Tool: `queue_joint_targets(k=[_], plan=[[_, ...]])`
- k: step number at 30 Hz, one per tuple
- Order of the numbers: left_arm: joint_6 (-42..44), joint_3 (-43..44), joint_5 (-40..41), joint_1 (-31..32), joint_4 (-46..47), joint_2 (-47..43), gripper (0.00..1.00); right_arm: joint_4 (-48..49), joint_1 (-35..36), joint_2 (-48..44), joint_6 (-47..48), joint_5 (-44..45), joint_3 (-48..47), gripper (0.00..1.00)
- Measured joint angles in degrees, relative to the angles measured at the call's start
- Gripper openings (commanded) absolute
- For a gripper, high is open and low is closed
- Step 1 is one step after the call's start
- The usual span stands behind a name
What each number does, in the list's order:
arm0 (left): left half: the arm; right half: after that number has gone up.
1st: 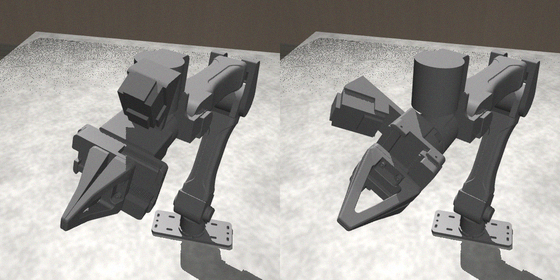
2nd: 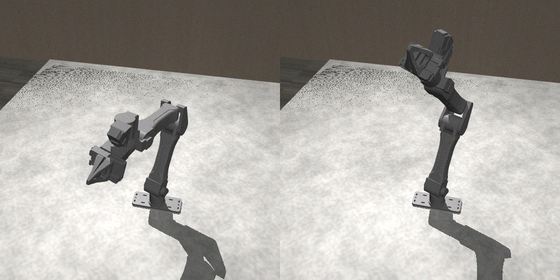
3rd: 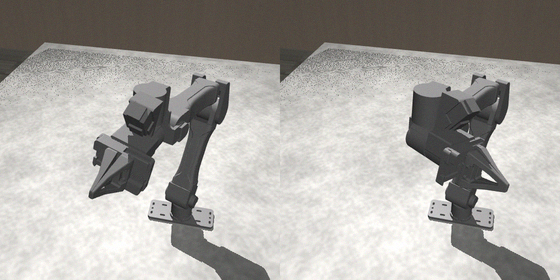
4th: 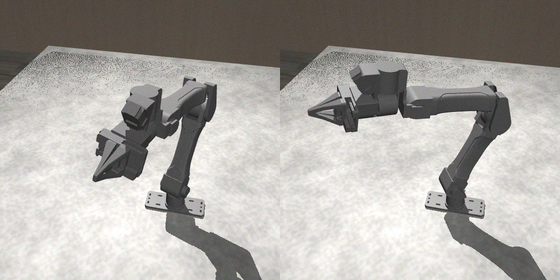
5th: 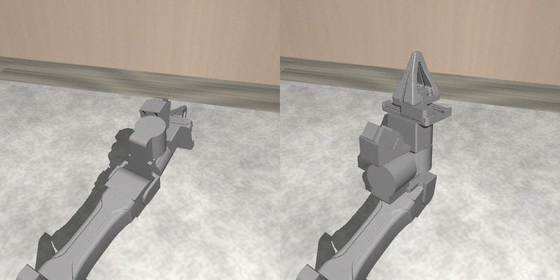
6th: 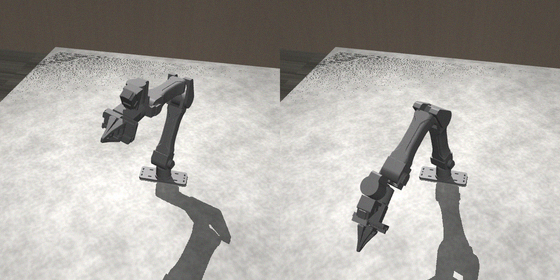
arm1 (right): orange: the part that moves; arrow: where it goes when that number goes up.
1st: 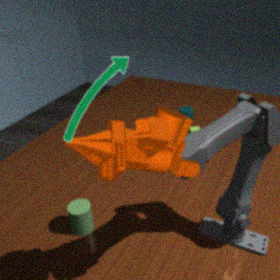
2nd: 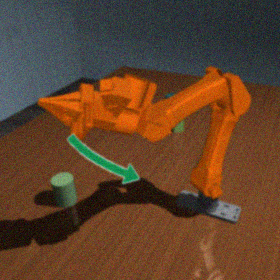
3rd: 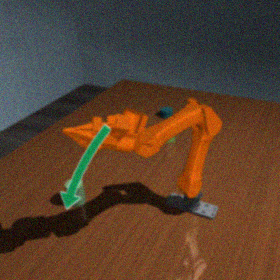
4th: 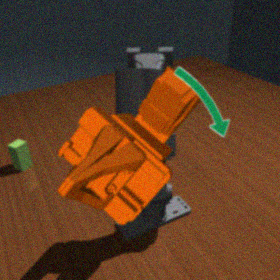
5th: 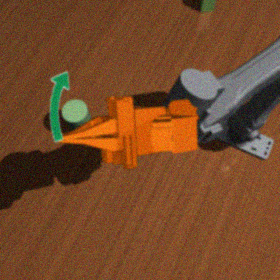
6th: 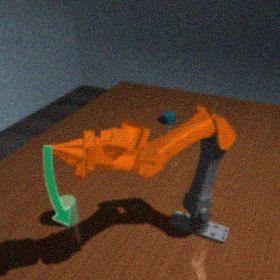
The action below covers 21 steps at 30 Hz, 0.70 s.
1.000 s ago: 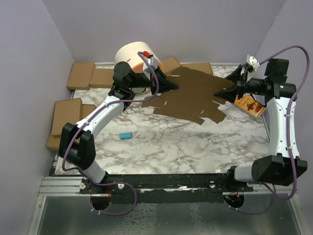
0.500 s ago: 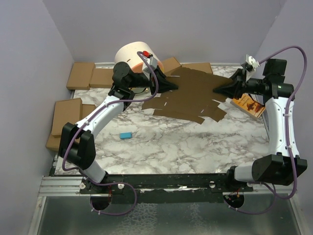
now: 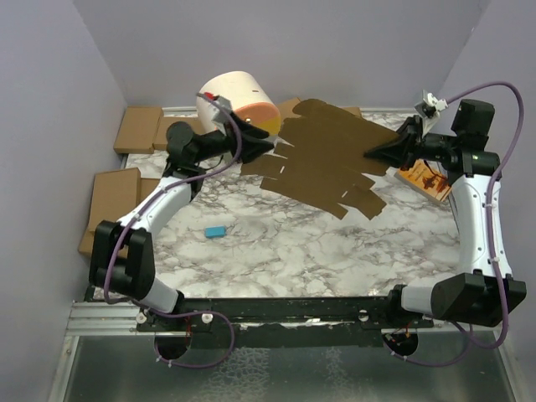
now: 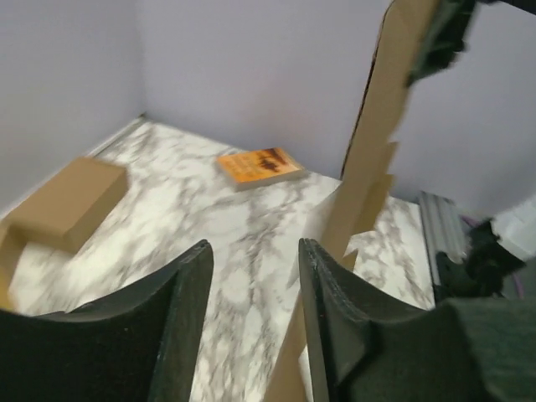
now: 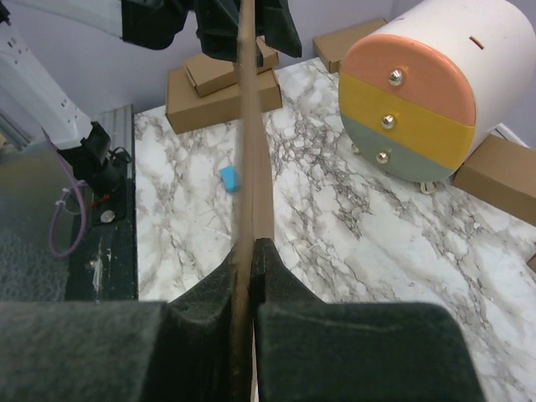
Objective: Fold the paper box
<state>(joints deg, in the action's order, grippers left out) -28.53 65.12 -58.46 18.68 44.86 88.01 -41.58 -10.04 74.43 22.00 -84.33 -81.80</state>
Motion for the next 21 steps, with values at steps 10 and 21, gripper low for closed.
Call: queue_joint_targets(k=[10,21], plan=[[-10.5,-30.6,16.7,-15.6,6.9,-20.0,0.58,15.0,0.0,-0.9,-22.4,0.0,0.0,0.01],[-20.9,-35.5,16.2,-15.3,24.4,-10.7,0.46,32.4,0.0,-0.8,-45.8,-2.6,-7.0,0.01]])
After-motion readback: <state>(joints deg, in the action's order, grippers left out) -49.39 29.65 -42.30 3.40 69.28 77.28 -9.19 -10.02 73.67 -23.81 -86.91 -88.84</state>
